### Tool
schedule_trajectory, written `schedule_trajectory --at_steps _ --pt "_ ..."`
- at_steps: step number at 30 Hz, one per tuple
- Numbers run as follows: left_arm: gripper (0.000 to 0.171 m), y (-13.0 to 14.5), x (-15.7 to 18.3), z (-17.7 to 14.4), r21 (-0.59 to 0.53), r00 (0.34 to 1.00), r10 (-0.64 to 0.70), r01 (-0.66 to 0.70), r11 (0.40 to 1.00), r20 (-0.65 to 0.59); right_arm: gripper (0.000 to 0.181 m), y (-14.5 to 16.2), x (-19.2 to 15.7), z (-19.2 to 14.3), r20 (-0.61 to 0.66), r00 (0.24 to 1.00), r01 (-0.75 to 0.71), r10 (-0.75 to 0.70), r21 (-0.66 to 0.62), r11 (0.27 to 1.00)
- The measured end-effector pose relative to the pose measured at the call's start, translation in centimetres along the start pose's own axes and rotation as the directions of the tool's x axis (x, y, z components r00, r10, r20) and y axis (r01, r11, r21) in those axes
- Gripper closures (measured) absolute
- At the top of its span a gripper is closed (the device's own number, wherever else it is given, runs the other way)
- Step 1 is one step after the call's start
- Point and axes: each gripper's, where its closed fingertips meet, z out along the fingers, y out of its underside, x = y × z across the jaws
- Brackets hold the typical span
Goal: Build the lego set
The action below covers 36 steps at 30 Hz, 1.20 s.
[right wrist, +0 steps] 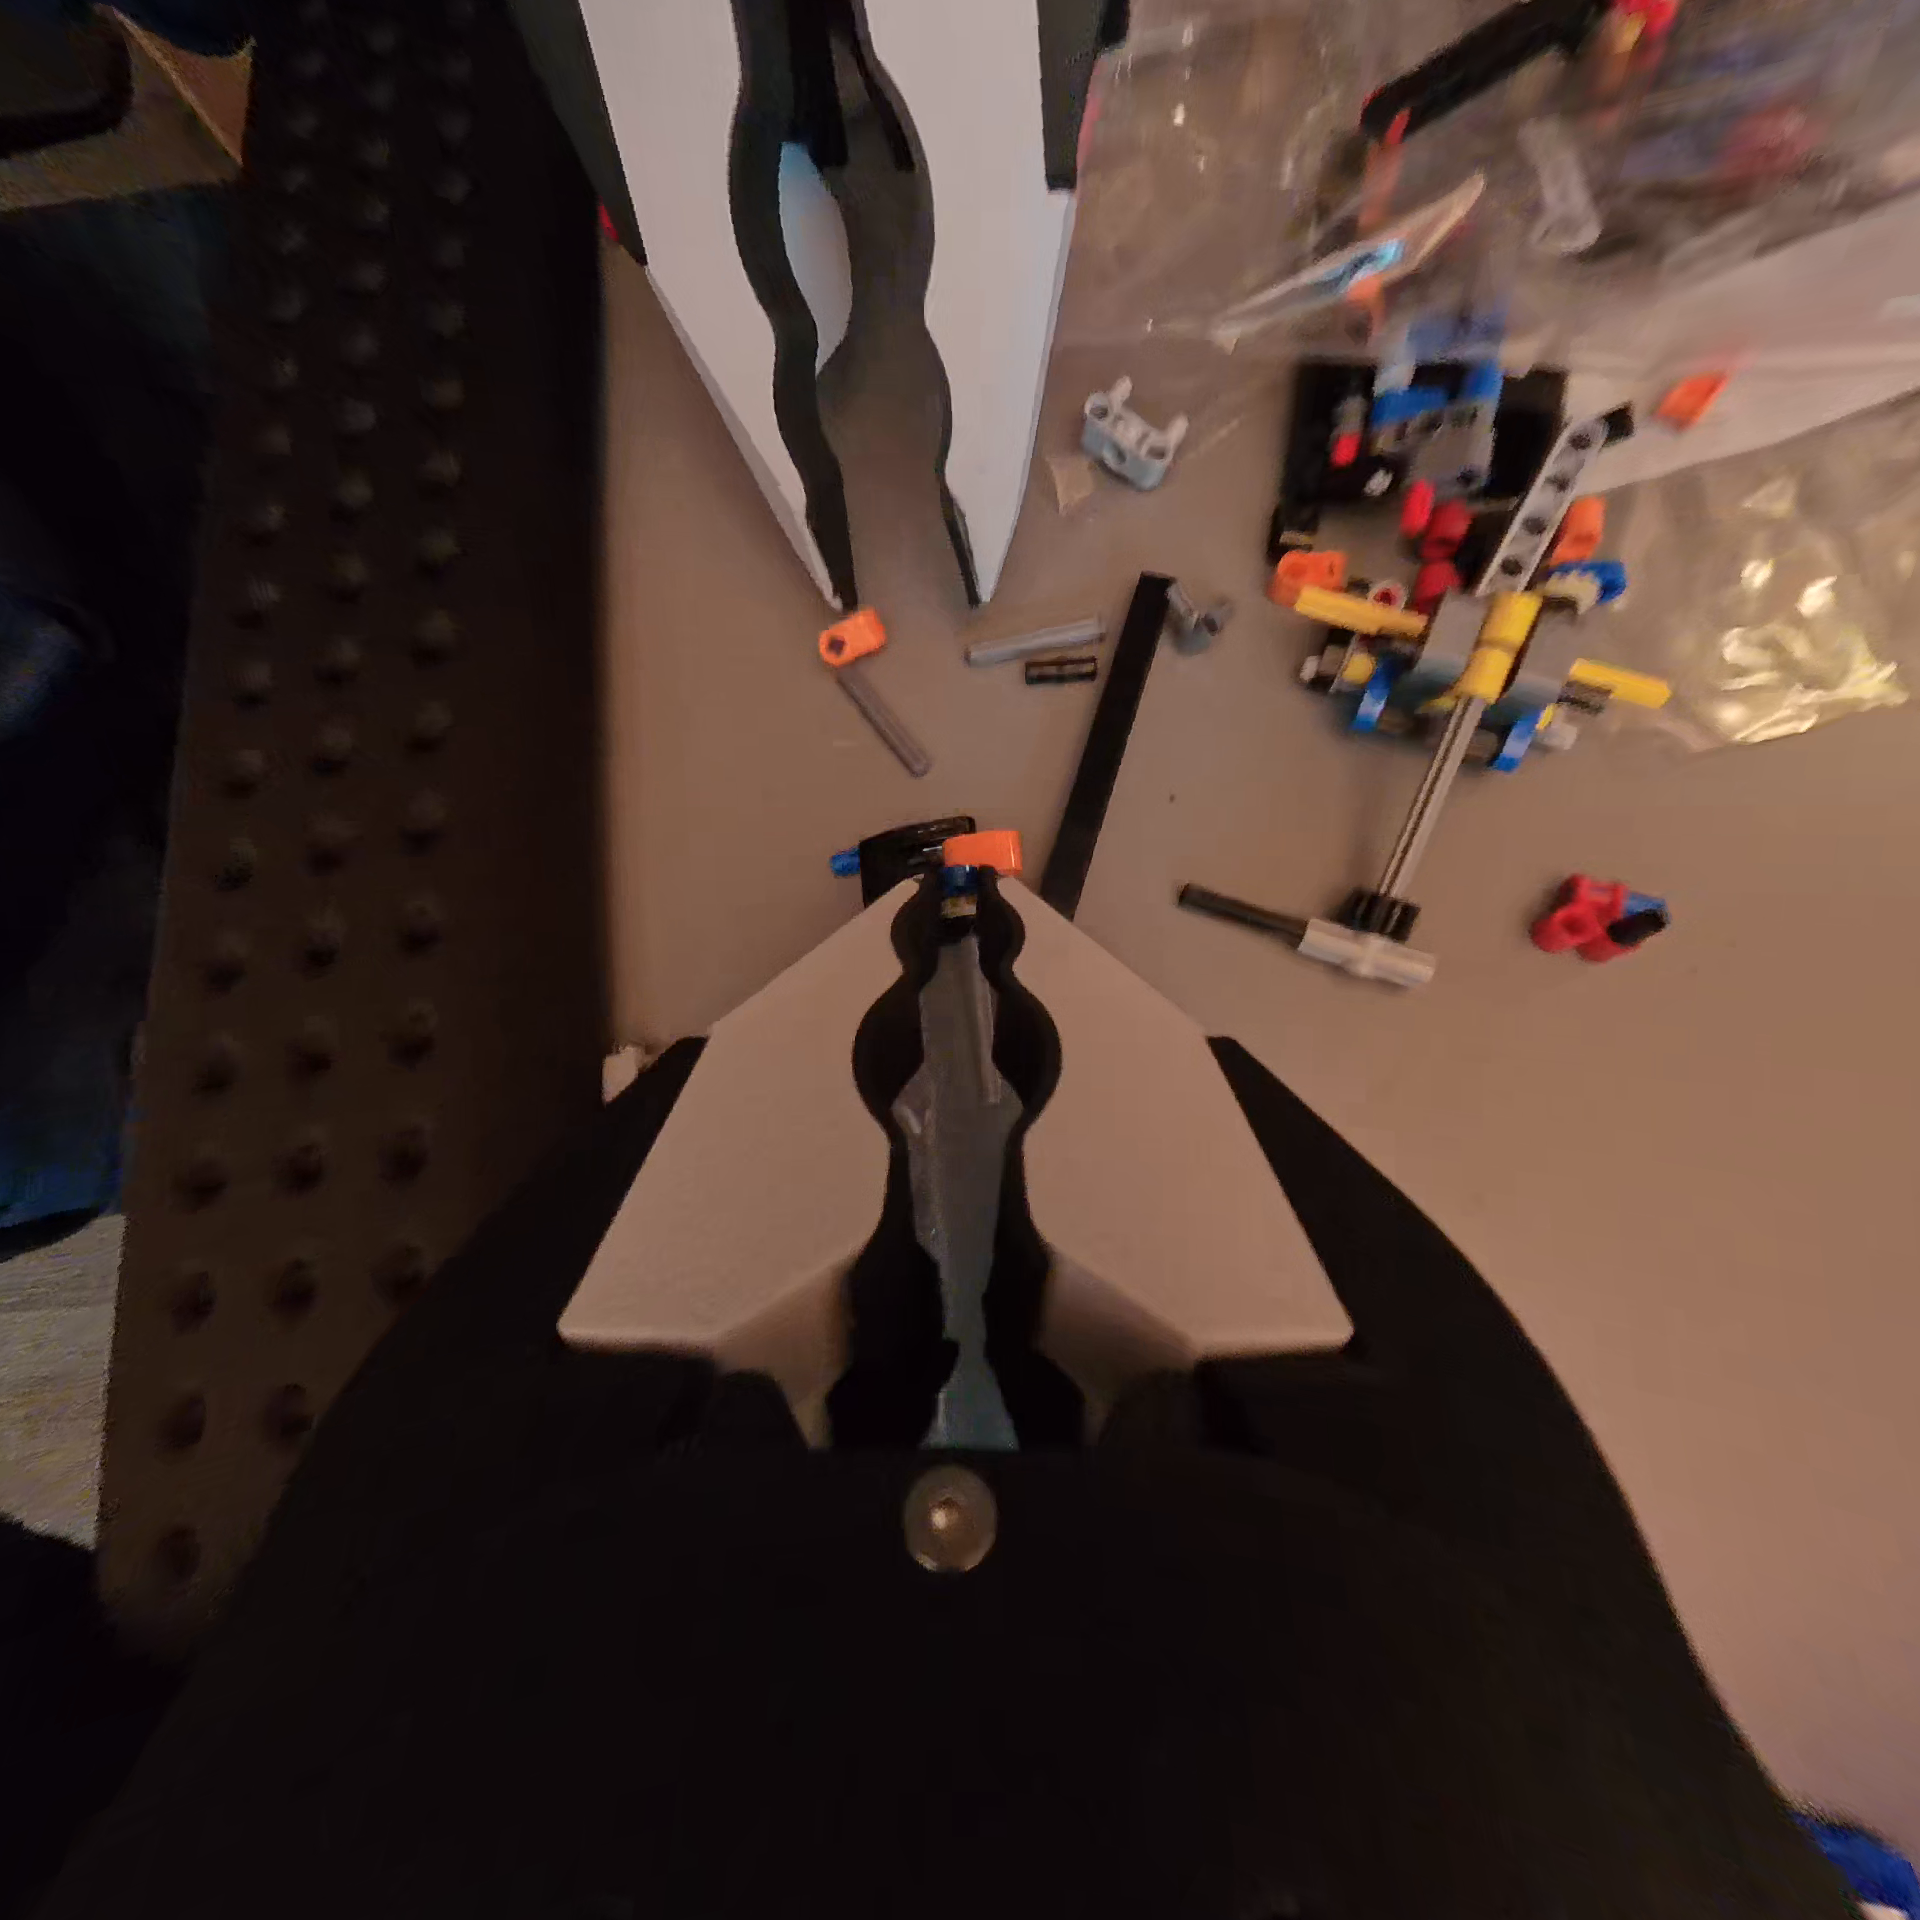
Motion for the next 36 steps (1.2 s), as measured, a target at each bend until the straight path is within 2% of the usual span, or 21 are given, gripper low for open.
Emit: schedule_trajectory --at_steps 5,8,12,17,23,25,30,36 --pt "0.141 -2.1 -1.0 -0.9 0.13 0.995 -0.099 0.097 0.987 0.011 0.177 -3.5 0.7 -0.7 -0.116 0.988 0.118 -0.103 0.132 0.984" --pt "0.138 -3.0 -1.4 -1.2 0.19 0.985 -0.171 0.17 0.967 -0.012 0.177 -4.8 0.7 -0.8 -0.184 0.967 0.206 -0.177 0.155 0.966" --pt "0.136 -3.2 -1.6 -0.8 0.208 0.968 -0.246 0.252 0.945 -0.055 0.177 -6.5 0.2 -0.8 -0.257 0.93 0.313 -0.264 0.177 0.933" --pt "0.146 -4.4 -1.8 -1.5 0.297 0.943 -0.302 0.33 0.896 -0.137 0.177 -6.8 0.0 -0.6 -0.284 0.909 0.361 -0.305 0.168 0.917" --pt "0.165 -4.2 -2.3 -1.6 0.309 0.948 -0.303 0.318 0.896 -0.099 0.174 -7.6 -0.4 -1.4 -0.28 0.913 0.365 -0.297 0.234 0.901" --pt "0.165 -4.5 -2.4 -2.0 0.335 0.939 -0.317 0.343 0.878 -0.13 0.17 -7.6 0.2 -2.0 -0.298 0.917 0.343 -0.265 0.25 0.906" --pt "0.165 -4.5 -2.4 -2.4 0.34 0.945 -0.307 0.327 0.882 -0.111 0.159 -6.8 0.9 -1.8 -0.259 0.946 0.26 -0.195 0.247 0.934" --pt "0.165 -4.4 -2.2 -2.1 0.327 0.96 -0.265 0.279 0.903 -0.089 0.171 -7.0 0.2 -1.2 -0.216 0.955 0.257 -0.204 0.258 0.931"
